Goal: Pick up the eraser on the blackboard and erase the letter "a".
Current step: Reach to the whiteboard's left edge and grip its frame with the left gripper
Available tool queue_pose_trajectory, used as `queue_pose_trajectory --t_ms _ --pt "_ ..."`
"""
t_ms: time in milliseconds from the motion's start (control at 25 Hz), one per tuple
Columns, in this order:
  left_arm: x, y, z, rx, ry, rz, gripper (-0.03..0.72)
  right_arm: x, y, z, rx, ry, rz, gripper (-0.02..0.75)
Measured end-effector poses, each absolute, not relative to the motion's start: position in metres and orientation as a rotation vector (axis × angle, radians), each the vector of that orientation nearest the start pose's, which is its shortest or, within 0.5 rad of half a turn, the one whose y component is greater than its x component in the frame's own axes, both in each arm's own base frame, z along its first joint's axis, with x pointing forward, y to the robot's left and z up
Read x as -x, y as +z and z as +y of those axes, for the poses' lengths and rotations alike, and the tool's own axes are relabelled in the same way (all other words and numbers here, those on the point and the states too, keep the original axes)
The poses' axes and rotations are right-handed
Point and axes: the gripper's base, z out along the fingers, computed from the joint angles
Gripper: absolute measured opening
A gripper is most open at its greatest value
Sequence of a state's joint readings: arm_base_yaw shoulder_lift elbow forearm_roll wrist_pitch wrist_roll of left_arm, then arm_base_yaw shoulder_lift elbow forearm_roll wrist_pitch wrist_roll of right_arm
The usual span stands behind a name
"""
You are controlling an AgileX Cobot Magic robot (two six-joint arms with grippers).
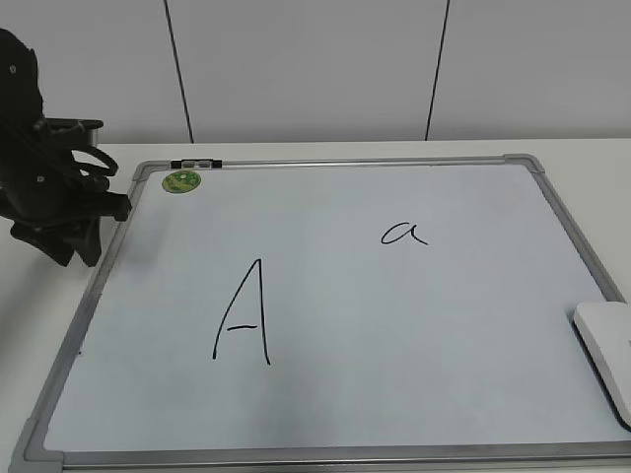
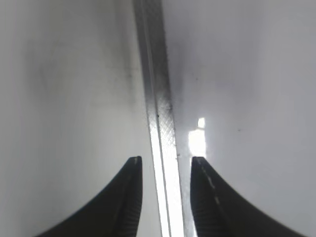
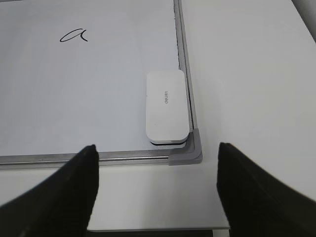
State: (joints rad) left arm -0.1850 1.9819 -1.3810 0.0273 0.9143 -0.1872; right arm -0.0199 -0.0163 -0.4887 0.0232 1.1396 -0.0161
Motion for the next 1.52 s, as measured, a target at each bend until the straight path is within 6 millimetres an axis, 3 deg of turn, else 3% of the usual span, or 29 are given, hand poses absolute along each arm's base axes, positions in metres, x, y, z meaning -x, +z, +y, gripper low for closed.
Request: queue_pose_trajectory --t_ms 760,1240,1520 --pt "-0.389 0.138 -0.065 0.024 -0.005 3.078 0.242 0.01 0.268 0.002 -0.002 0.007 2.118 0.555" --pt "-0.391 0.131 -0.065 0.029 -0.004 3.091 0.242 0.01 0.268 0.002 -0.002 0.007 2.118 0.555" --pt "-0.392 0.129 -0.066 0.036 -0.014 3.092 0.141 0.01 0.268 0.002 -0.002 0.007 2.118 0.555"
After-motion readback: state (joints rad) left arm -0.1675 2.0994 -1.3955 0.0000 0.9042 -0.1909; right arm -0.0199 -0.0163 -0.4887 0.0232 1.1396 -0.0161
